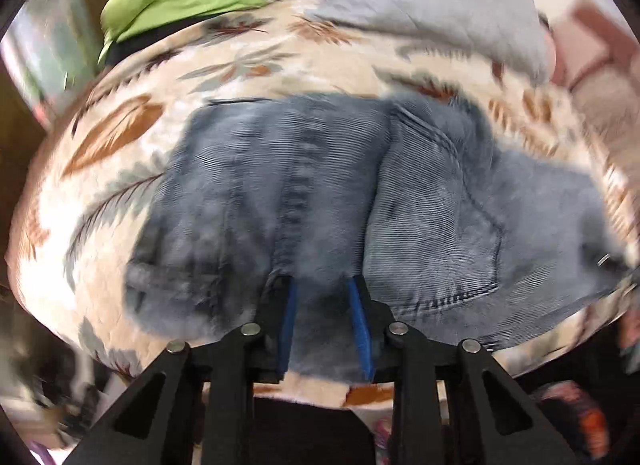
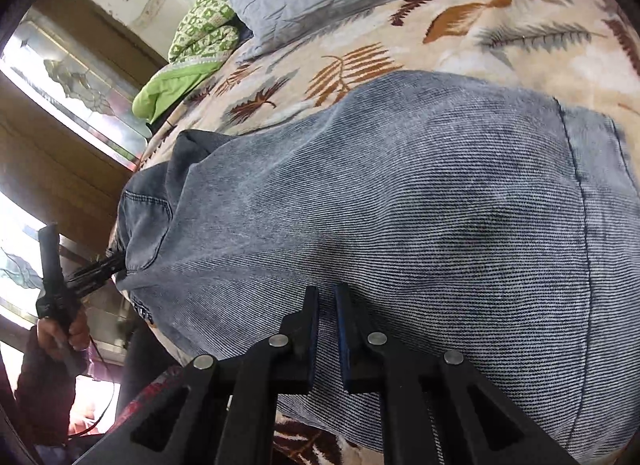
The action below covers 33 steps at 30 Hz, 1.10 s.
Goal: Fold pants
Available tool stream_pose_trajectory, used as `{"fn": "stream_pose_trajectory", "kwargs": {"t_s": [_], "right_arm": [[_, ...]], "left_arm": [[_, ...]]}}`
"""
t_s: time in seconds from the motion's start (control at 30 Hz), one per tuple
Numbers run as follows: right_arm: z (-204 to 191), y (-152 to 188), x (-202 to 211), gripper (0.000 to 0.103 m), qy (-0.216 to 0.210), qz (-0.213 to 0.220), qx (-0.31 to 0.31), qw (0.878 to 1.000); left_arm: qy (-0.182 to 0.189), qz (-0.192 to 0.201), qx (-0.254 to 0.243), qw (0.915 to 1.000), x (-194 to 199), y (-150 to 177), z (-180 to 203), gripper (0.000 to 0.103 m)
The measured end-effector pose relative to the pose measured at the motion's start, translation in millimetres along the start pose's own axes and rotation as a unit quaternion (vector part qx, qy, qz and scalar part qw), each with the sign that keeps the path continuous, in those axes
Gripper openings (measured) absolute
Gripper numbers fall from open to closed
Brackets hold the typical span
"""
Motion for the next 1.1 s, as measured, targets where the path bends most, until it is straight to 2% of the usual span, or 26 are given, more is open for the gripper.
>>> {"fn": "stream_pose_trajectory", "kwargs": {"t_s": [0.07, 0.1, 0.13, 0.17, 0.2, 0.33, 0.4, 0.47, 0.57, 0.67, 0.73, 0.77, 0.8, 0.87, 0.9, 0.97, 1.1], "right_arm": [[0, 0, 0, 0.011, 0.0, 0.001, 0.0, 1.0], [0, 0, 0, 0.011, -0.003, 0.001, -0.002, 1.0], [0, 0, 0, 0.011, -0.005, 0.002, -0.005, 1.0], [0, 0, 0, 0.011, -0.009, 0.002, -0.008, 1.0], [1, 1, 0, 0.011, -0.013, 0.002, -0.013, 1.0], [4, 1, 0, 0.011, -0.03, 0.004, -0.032, 0.999], [5, 1, 0, 0.011, -0.035, 0.006, -0.037, 0.999], [5, 2, 0, 0.011, -0.037, 0.008, -0.04, 0.998], [4, 1, 0, 0.011, -0.035, 0.012, -0.037, 0.999], [1, 0, 2, 0.011, -0.018, 0.012, -0.026, 0.999], [-7, -2, 3, 0.012, 0.012, 0.003, 0.001, 1.0], [-15, -4, 3, 0.02, 0.016, 0.0, 0.015, 1.0], [-28, -7, 4, 0.025, 0.004, 0.003, 0.026, 1.0], [-57, -12, 6, 0.032, -0.022, 0.017, 0.048, 0.998], [-76, -14, 5, 0.048, -0.024, 0.022, 0.074, 0.997], [-109, -16, 0, 0.077, -0.013, 0.026, 0.125, 0.992], [-172, -14, -28, 0.078, -0.023, 0.004, 0.202, 0.979]], "left_arm": [[-0.008, 0.032, 0.041, 0.9986, 17, -9, -28, 0.026], [0.012, 0.033, 0.07, 0.9969, 25, -11, -43, 0.029], [0.006, 0.034, 0.094, 0.9949, 28, -12, -58, 0.034], [-0.011, 0.038, 0.123, 0.9917, 32, -12, -79, 0.051], [-0.017, 0.04, 0.14, 0.9892, 35, -10, -90, 0.064], [0.022, 0.033, 0.216, 0.9757, 32, -6, -121, 0.066], [0.05, 0.014, 0.246, 0.9679, 26, -1, -119, 0.071], [0.084, -0.006, 0.257, 0.9628, 19, 2, -109, 0.072], [0.098, -0.02, 0.25, 0.963, 10, 2, -93, 0.078], [0.115, -0.033, 0.258, 0.9587, -1, 4, -80, 0.078], [0.114, -0.027, 0.262, 0.9578, -7, 0, -75, 0.076], [0.103, -0.023, 0.26, 0.9599, -10, -1, -74, 0.063], [0.091, -0.024, 0.253, 0.963, -12, -1, -73, 0.044], [0.089, -0.02, 0.246, 0.9651, -14, -4, -69, 0.035], [0.094, -0.015, 0.241, 0.9658, -12, -6, -66, 0.027], [0.095, -0.006, 0.23, 0.9684, -7, -8, -62, 0.024], [0.102, 0.009, 0.217, 0.9709, 6, -10, -58, 0.022]]}}
Point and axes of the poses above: each gripper's, at about its wrist camera, not at the fingertips, and x roughly against the way its jaws point, z to its right, y to its underside, the point moved 10 cm from there along -x, roughly the way its jaws point, and after that the axes turned 11 degrees about x, right-handed, at the moved point
